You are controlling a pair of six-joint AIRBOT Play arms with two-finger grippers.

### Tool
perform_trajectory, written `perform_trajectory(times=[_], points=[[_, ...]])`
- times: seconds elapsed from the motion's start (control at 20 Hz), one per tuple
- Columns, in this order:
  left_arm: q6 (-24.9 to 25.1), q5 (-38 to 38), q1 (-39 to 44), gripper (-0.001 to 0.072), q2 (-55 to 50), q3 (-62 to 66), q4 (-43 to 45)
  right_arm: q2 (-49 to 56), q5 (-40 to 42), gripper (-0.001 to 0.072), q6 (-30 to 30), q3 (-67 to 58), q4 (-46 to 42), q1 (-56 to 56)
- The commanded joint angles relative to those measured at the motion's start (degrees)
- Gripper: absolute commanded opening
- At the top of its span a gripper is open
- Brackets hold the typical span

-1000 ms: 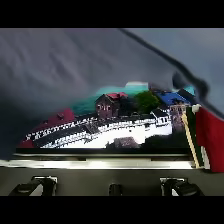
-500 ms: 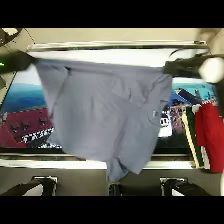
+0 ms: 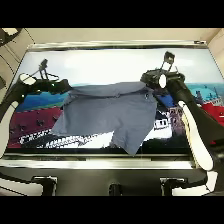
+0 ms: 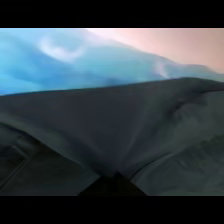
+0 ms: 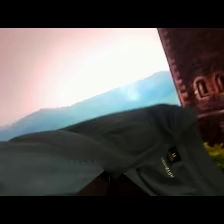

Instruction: Fold the shirts.

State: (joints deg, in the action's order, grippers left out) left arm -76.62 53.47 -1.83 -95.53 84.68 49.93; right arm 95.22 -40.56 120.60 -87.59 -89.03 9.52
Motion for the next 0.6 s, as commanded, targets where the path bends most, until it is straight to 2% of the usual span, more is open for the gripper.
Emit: perform_trajectory(times=[0.0, 0.05, 0.1, 0.2, 0.3, 0.35, 0.45, 0.55], points=[[0.2, 2.5, 0.7, 0.0263, -2.2, 1.1, -1.5, 2.4, -1.4, 0.0165, 1.4, 0.0, 7.8, -0.1], [0.2, 6.8, -0.4, 0.0491, -2.2, 3.3, -1.1, 0.8, -2.0, 0.0516, -1.2, -0.1, 7.9, -0.9], [0.2, 13.4, -2.5, 0.0527, -2.2, 6.4, 0.8, -1.6, -4.1, 0.0656, -5.2, -0.4, 7.8, -2.4], [-1.7, 25.9, -7.9, 0.0516, -1.9, 11.6, 8.2, -6.6, -12.5, 0.0634, -13.4, -0.4, 7.6, -7.7], [-6.1, 33.7, -14.1, 0.0511, 0.0, 11.3, 13.7, -9.6, -26.6, 0.0555, -19.7, -0.4, 7.6, -14.5], [-7.5, 35.4, -17.0, 0.0442, 1.7, 8.9, 14.8, -9.8, -33.2, 0.0481, -22.6, -0.4, 7.5, -17.6], [-7.8, 35.1, -21.0, 0.0387, 6.5, -0.7, 14.9, -9.8, -41.6, 0.0474, -27.1, 0.7, 7.8, -22.2], [-5.7, 30.3, -23.6, 0.0387, 12.7, -14.9, 14.9, -9.9, -43.4, 0.0473, -28.0, 3.2, 10.8, -25.1]])
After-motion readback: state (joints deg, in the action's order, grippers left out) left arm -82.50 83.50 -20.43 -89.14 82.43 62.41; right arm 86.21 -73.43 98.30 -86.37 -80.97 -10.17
